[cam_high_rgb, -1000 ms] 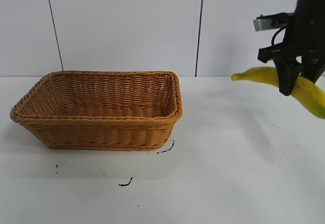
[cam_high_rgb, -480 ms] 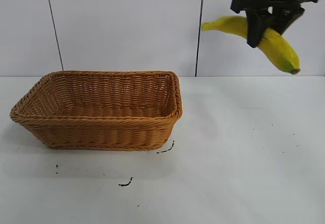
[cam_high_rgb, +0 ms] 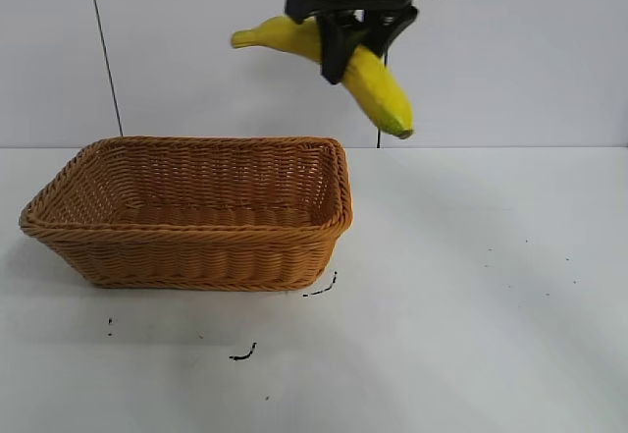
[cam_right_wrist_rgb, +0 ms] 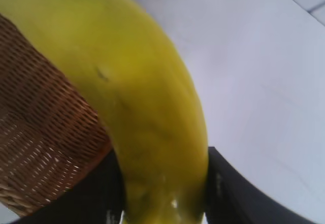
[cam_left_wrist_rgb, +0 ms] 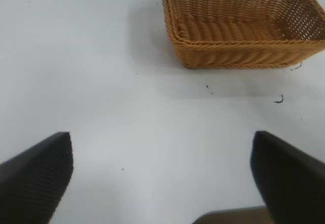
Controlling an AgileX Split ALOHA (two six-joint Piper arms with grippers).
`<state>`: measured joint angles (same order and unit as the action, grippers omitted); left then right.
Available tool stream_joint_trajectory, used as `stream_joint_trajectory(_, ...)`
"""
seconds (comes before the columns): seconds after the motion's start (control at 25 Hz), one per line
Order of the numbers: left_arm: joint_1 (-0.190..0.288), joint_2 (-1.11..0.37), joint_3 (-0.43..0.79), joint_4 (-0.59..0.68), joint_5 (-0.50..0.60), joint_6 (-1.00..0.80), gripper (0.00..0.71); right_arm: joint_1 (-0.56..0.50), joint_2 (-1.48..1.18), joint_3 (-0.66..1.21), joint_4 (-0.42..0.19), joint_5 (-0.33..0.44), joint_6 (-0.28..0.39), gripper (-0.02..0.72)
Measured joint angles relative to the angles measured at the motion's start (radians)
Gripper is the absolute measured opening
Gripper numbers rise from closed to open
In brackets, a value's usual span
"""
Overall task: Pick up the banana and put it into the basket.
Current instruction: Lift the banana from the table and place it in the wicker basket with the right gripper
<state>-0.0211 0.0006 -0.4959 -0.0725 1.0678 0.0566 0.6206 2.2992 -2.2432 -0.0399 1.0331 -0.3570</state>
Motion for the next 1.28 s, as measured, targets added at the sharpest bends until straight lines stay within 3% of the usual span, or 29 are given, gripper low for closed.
stream_joint_trajectory(0.16,0.0,0.0,0.0,0.0,0.0,0.0,0.69,0.036,0.029,0.0,-0.037,-0.148,-0.065,0.302)
stream_joint_trajectory(0.32,0.0,0.0,0.0,0.0,0.0,0.0,0.69,0.041,0.066,0.0,-0.039,-0.26,-0.074,0.302)
stream_joint_trajectory(0.8,0.0,0.0,0.0,0.001,0.0,0.0,0.69,0.041,0.171,0.009,-0.049,-0.257,-0.083,0.302)
stream_joint_trajectory(1.28,0.0,0.0,0.0,0.001,0.0,0.0,0.69,0.041,0.179,0.107,-0.066,-0.336,-0.085,0.302)
